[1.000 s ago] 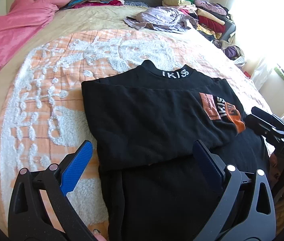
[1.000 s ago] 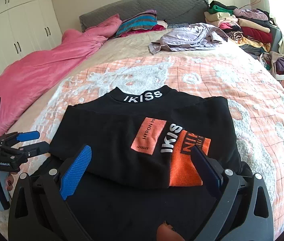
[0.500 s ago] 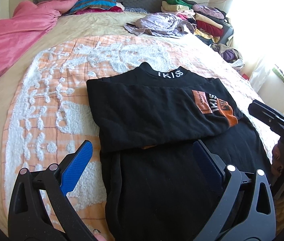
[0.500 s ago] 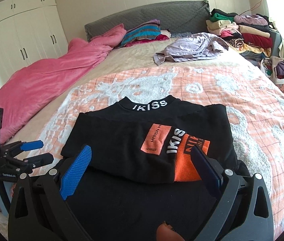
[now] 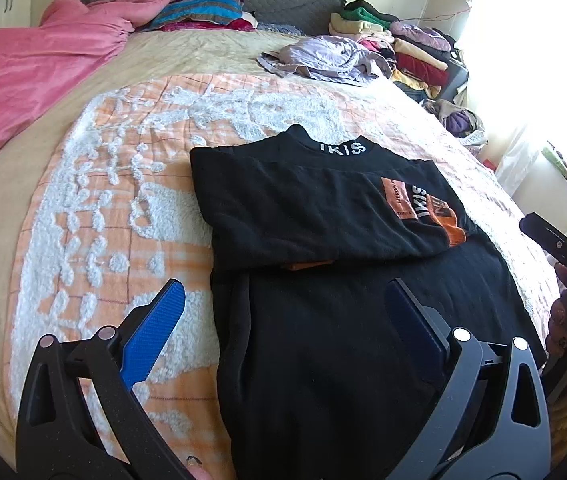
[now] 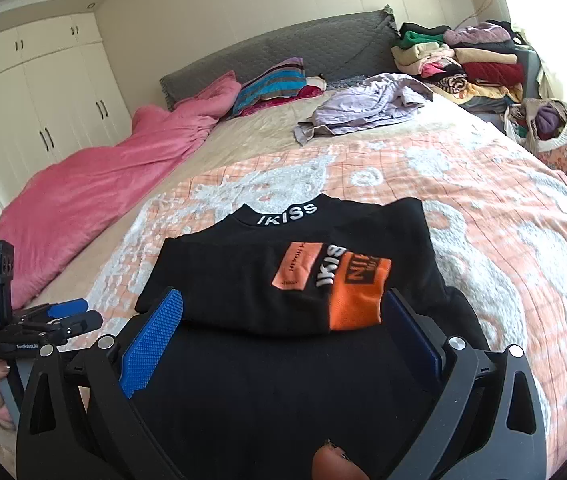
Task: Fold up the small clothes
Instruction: 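Move both open tools back to the hem of the sweatshirt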
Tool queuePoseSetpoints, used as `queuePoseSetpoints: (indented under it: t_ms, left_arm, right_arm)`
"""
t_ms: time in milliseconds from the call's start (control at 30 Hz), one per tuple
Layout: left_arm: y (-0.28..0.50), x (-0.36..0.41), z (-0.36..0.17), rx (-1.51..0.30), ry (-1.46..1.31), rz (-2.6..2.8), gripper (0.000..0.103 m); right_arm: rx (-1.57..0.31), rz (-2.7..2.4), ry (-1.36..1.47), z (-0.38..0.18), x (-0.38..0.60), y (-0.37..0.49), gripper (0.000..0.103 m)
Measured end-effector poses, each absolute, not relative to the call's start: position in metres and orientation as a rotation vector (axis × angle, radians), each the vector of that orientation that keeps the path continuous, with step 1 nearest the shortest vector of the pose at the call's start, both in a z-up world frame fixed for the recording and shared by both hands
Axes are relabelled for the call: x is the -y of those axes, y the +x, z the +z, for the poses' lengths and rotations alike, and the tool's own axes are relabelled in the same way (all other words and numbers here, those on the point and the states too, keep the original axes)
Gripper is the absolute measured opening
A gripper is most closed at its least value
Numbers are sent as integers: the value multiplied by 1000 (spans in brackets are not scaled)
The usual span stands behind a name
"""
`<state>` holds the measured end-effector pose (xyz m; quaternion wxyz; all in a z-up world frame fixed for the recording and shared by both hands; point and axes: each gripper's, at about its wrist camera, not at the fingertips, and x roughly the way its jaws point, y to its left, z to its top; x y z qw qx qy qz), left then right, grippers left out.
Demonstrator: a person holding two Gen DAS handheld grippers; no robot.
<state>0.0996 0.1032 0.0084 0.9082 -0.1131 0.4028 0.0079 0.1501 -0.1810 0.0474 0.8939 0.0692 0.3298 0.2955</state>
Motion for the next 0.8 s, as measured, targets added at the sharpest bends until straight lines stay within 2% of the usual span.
queuePoseSetpoints:
  t_ms: [800]
  left_arm:
    - [45,-91,-24,-904,-224,42,93]
  right_arm:
    - [-680,572,177,32,230,111,98]
